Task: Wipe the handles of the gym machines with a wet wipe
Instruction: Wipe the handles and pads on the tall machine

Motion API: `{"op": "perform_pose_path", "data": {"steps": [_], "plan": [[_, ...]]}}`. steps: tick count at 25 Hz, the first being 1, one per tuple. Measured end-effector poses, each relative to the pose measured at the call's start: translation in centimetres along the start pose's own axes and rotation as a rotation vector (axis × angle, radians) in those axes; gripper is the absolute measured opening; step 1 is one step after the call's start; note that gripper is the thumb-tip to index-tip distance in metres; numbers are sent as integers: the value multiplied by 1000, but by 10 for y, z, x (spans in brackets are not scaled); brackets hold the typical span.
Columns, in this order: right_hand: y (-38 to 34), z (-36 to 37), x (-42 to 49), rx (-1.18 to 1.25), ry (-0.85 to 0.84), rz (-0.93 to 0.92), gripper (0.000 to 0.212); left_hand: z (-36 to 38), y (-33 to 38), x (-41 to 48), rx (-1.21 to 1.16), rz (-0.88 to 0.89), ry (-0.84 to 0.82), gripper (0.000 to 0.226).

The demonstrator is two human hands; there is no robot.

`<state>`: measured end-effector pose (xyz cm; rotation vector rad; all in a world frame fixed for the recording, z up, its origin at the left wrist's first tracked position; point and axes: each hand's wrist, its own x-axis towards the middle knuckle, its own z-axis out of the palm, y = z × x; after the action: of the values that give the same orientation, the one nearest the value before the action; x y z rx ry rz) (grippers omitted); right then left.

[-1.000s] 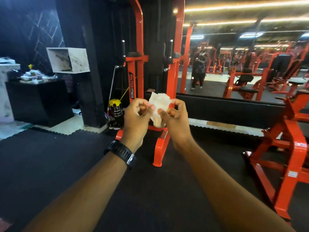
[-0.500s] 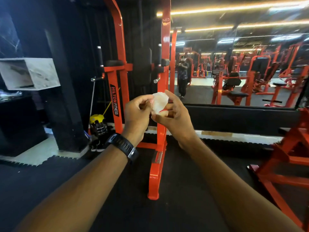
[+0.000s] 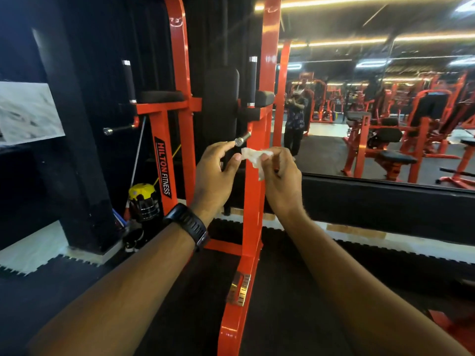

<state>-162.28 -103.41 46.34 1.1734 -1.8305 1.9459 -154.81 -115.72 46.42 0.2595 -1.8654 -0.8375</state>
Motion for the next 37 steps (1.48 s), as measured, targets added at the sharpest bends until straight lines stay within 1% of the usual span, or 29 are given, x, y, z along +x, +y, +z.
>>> {"op": "perform_pose_path", "data": {"steps": [4, 7, 10, 11, 13, 15, 18, 22, 25, 27, 29, 31, 32, 35, 37], "plan": [[91, 35, 92, -19, 44, -20, 10, 57, -86, 75, 100, 47, -15, 42], [155, 70, 162, -22, 75, -62, 3, 92, -145, 131, 169, 38, -15, 48], [206, 98, 222, -112, 52, -139, 29, 115, -187, 178, 202, 41, -14, 52], [222, 106, 241, -121, 45, -156, 31, 122, -200, 192, 211, 39, -12, 52], [253, 119, 272, -120, 36, -196, 29, 135, -223, 212, 246, 25, -30, 53], [280, 128, 292, -121, -7, -282, 27, 147, -240, 223, 294, 28, -36, 51], [318, 137, 295, -123, -128, -430, 32, 164, -256, 230, 343, 73, 12, 42], [353, 141, 311, -102, -182, -656, 32, 189, -261, 222, 415, 169, 202, 33], [363, 142, 321, -126, -216, -678, 39, 205, -259, 215, 498, 148, 369, 32], [369, 139, 325, -139, -268, -709, 44, 217, -255, 213, 577, 114, 429, 33], [371, 135, 332, -121, -335, -697, 49, 224, -251, 213, 644, 83, 455, 33], [369, 132, 335, -73, -410, -641, 50, 228, -246, 209, 700, 59, 494, 33], [370, 131, 332, -62, -430, -650, 51, 230, -244, 209, 714, 38, 501, 34], [379, 128, 339, -81, -440, -776, 53, 234, -237, 207, 749, -30, 498, 36], [384, 130, 357, -101, -440, -764, 51, 235, -235, 207, 775, -51, 498, 37]]}}
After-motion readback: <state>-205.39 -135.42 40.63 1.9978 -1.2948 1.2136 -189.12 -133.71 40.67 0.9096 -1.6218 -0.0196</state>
